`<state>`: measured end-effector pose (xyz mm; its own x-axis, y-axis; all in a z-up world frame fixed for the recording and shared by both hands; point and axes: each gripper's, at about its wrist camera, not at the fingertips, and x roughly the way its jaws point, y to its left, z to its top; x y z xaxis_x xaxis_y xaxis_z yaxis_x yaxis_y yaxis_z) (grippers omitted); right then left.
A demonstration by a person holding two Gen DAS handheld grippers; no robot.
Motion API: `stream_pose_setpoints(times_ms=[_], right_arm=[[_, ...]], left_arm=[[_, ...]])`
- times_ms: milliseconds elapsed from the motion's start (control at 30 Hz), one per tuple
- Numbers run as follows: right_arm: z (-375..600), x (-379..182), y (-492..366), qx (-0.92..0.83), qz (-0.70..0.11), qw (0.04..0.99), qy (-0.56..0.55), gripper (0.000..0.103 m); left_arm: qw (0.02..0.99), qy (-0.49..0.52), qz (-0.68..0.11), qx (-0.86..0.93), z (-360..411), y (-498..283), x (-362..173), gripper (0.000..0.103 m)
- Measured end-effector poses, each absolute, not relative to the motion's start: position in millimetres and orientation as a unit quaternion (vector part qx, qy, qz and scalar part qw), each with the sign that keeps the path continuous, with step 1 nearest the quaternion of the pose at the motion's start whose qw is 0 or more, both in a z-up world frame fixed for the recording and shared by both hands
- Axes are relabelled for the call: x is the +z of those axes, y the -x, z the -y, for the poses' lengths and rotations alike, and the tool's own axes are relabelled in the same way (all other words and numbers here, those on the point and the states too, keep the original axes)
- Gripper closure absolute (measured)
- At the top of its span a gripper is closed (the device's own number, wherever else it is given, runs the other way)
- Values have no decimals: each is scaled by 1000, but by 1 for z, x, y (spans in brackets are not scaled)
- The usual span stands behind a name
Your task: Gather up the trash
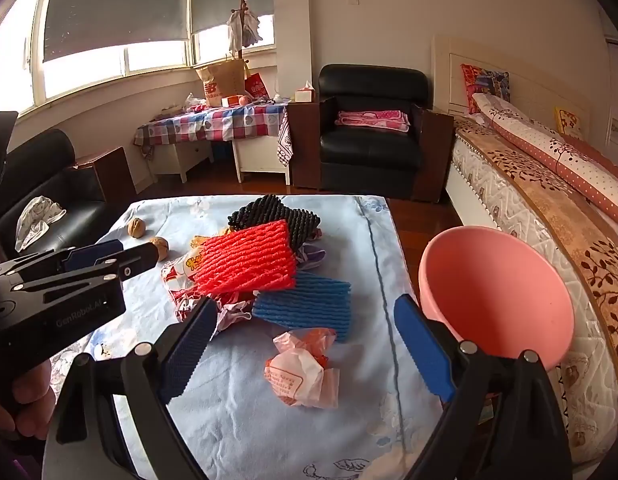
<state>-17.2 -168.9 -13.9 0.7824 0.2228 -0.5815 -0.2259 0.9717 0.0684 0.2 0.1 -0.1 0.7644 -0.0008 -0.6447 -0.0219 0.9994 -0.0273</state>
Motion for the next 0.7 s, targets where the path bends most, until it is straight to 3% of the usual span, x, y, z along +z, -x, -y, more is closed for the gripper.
stream_pose_setpoints(times_ms=[700], right_arm=[[166, -10, 23, 116, -299, 947, 9, 14]], left_arm=[[938, 22, -347, 6, -4, 0, -2, 60]])
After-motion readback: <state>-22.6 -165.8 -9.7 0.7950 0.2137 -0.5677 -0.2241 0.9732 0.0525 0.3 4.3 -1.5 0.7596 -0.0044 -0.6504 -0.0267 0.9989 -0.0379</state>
